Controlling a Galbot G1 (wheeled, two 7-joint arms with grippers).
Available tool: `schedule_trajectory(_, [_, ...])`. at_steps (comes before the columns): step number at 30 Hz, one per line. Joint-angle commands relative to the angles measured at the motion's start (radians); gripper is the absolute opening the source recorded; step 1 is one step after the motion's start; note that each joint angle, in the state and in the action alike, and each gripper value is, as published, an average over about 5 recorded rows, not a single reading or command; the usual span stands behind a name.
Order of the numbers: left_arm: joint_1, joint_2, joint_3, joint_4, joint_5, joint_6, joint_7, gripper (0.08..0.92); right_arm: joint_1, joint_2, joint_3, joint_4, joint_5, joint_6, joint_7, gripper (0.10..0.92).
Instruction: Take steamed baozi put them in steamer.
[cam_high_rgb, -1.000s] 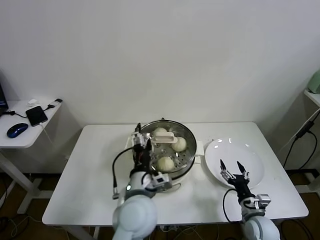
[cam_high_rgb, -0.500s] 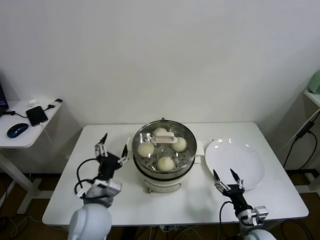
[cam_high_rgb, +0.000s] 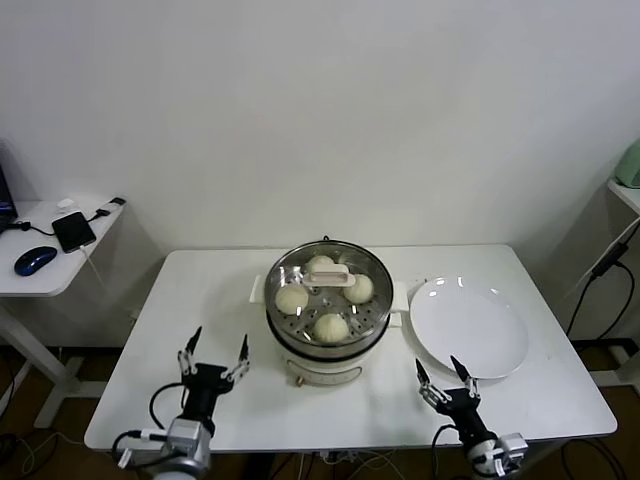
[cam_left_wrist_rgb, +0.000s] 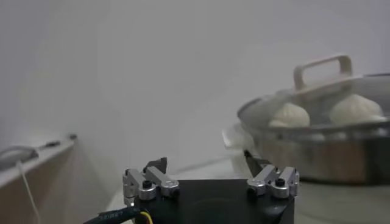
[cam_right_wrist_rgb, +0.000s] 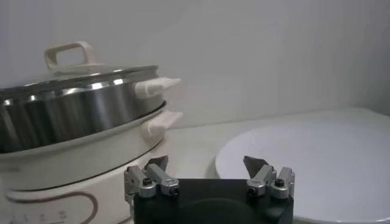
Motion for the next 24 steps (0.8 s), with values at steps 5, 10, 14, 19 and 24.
schedule_trajectory(5, [0.159, 0.009, 0.016, -0.013, -0.123, -0.006, -0.029, 0.823, -0.063, -0.013, 0.020, 0.090, -0.021, -0.032, 0.010, 0.823])
schedule_trajectory(10, [0.174, 0.007, 0.018, -0.040, -0.131, 0.003, -0.020, 0.823, -0.082, -0.028, 0.033, 0.134, -0.021, -0.070, 0.001, 0.823])
schedule_trajectory(14, [0.189, 0.004, 0.015, -0.079, -0.134, 0.019, -0.014, 0.823, -0.101, -0.036, 0.029, 0.170, -0.027, -0.085, -0.008, 0.823])
schedule_trajectory(19, [0.203, 0.003, 0.001, -0.111, -0.133, 0.035, -0.002, 0.823, -0.098, -0.030, 0.030, 0.167, -0.031, -0.080, -0.008, 0.823])
schedule_trajectory(24, [0.211, 0.003, -0.015, -0.129, -0.133, 0.043, 0.013, 0.823, -0.094, -0.026, 0.037, 0.169, -0.029, -0.076, -0.009, 0.823])
